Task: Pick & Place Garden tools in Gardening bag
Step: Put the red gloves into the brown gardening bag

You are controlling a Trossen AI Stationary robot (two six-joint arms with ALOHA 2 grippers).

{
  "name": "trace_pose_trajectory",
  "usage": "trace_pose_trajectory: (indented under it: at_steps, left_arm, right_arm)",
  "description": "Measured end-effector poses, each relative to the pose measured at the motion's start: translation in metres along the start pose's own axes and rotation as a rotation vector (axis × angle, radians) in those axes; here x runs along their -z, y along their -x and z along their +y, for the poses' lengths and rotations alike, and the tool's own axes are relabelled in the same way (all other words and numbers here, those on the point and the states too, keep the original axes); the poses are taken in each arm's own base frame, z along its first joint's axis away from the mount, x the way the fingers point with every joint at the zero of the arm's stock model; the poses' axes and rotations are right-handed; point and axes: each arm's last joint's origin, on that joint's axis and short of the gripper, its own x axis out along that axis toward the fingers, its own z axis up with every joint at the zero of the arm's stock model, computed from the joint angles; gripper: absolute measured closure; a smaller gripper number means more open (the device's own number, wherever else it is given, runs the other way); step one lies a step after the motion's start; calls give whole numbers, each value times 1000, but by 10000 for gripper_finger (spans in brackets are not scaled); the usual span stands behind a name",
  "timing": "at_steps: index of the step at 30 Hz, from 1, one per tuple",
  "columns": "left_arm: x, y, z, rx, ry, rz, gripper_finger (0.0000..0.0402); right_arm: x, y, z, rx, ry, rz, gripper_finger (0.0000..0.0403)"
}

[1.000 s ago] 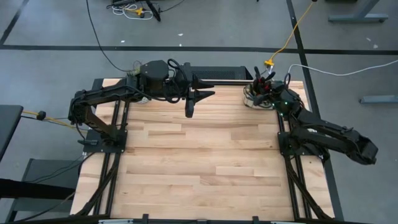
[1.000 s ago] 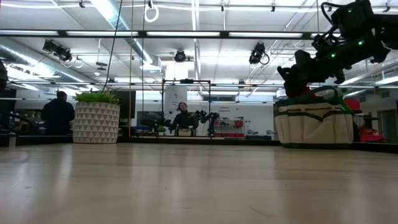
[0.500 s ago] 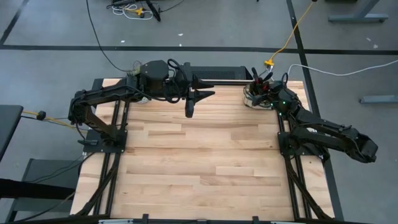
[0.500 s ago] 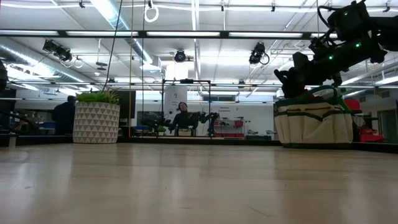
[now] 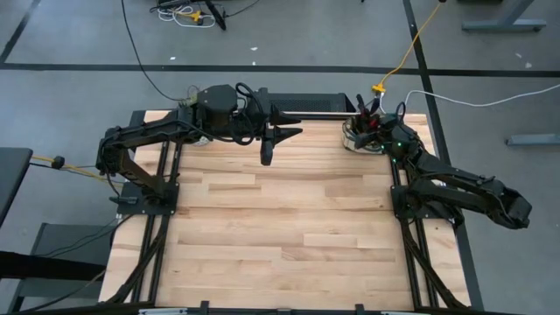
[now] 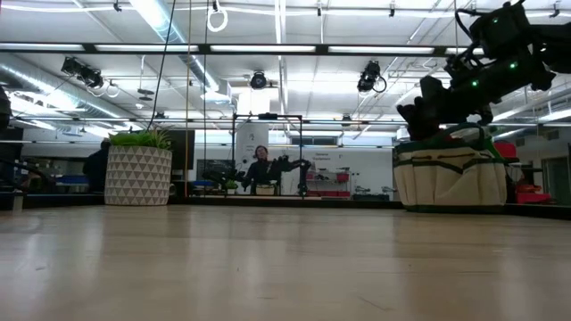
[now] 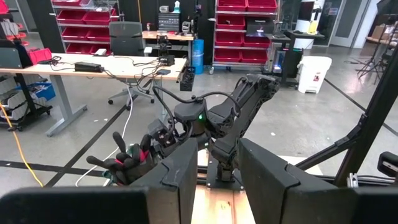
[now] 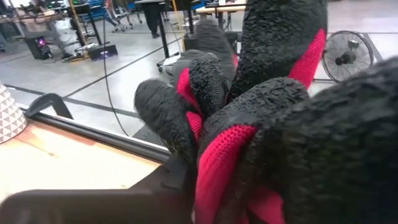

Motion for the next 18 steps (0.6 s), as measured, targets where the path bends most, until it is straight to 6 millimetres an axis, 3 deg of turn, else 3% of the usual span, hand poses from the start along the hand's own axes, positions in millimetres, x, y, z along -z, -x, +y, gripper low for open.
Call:
trace_pose_trajectory:
  at_steps: [18]
  left_arm:
    - [0, 0, 0, 0, -2, 0, 280]
  right_arm:
    - [1, 0, 0, 12, -146, 5, 102]
